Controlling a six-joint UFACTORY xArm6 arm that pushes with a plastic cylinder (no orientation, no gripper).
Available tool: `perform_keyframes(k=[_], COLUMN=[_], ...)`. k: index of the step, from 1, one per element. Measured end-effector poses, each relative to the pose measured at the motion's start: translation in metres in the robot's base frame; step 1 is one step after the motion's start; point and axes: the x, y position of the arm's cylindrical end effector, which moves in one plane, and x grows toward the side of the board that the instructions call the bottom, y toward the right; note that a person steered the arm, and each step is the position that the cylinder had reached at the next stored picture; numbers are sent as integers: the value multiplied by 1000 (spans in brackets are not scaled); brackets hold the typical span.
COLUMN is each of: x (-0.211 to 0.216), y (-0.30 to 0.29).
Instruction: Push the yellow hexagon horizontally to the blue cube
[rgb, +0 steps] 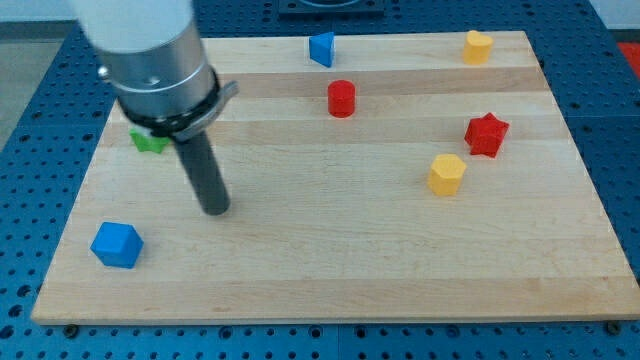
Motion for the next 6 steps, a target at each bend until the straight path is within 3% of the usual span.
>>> perform_keyframes(k=[6], x=[19], y=[305])
